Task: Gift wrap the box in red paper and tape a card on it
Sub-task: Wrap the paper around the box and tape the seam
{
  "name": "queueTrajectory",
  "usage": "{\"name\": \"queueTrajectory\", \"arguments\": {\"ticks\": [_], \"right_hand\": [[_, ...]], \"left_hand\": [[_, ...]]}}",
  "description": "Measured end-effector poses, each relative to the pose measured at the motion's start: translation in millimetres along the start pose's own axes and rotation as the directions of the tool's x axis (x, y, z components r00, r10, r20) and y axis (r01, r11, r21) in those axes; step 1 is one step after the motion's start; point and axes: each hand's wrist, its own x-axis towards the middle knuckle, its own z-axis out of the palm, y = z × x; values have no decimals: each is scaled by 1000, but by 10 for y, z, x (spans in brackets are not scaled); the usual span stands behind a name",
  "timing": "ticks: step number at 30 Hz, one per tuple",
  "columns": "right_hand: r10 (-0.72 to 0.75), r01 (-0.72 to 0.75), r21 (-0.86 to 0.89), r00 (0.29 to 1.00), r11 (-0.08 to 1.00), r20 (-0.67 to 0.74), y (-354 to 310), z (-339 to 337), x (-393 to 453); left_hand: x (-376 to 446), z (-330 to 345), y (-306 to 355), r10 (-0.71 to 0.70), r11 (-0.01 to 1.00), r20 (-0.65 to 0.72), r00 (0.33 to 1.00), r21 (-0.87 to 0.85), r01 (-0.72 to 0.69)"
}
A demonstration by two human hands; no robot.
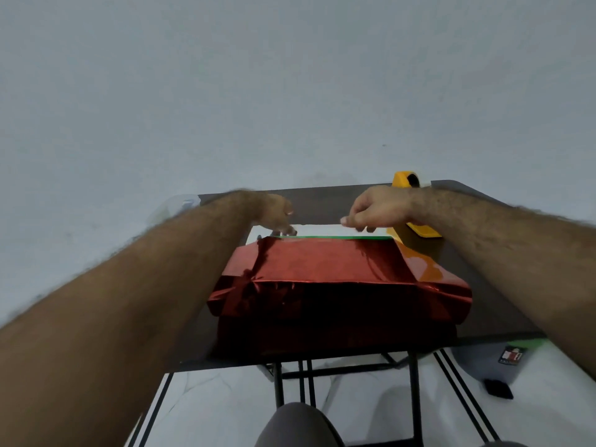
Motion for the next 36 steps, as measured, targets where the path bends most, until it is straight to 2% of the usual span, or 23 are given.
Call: {"name": "queueTrajectory", "arguments": {"ticks": [3, 5, 8, 10, 18, 24, 30, 33, 36], "right_hand": [[47, -55, -168, 998, 984, -51, 252, -31, 298], [80, -86, -238, 996, 968, -31, 370, -7, 500], [120, -94, -235, 987, 968, 102, 411, 84, 672], [133, -93, -231, 978, 969, 162, 352, 117, 724], [147, -143, -129, 989, 981, 25, 338, 223, 820], [125, -125, 3, 987, 992, -99, 282, 57, 527], [22, 37, 200, 958, 979, -285, 163, -181, 7], [-36, 119, 296, 962, 948, -271, 96, -222, -291], [-80, 144, 202, 952, 969, -294, 21, -232, -516]], "left_hand": [[105, 62, -103, 25, 999, 114, 993, 21, -27], [184, 77, -177, 33, 999, 90, 995, -41, -29], [204, 65, -221, 53, 998, 26, 998, -34, -52], [226, 63, -263, 54, 995, 20, 998, -90, -52], [168, 106, -314, 26, 946, -48, 998, -321, -40], [-231, -70, -328, -19, 833, -217, 976, -543, -104], [-867, -231, -218, -1, 792, -340, 940, -574, -207], [-1183, -224, -149, 20, 801, -346, 938, -556, -222], [-1425, -209, -47, 39, 824, -360, 932, -516, -234]]}}
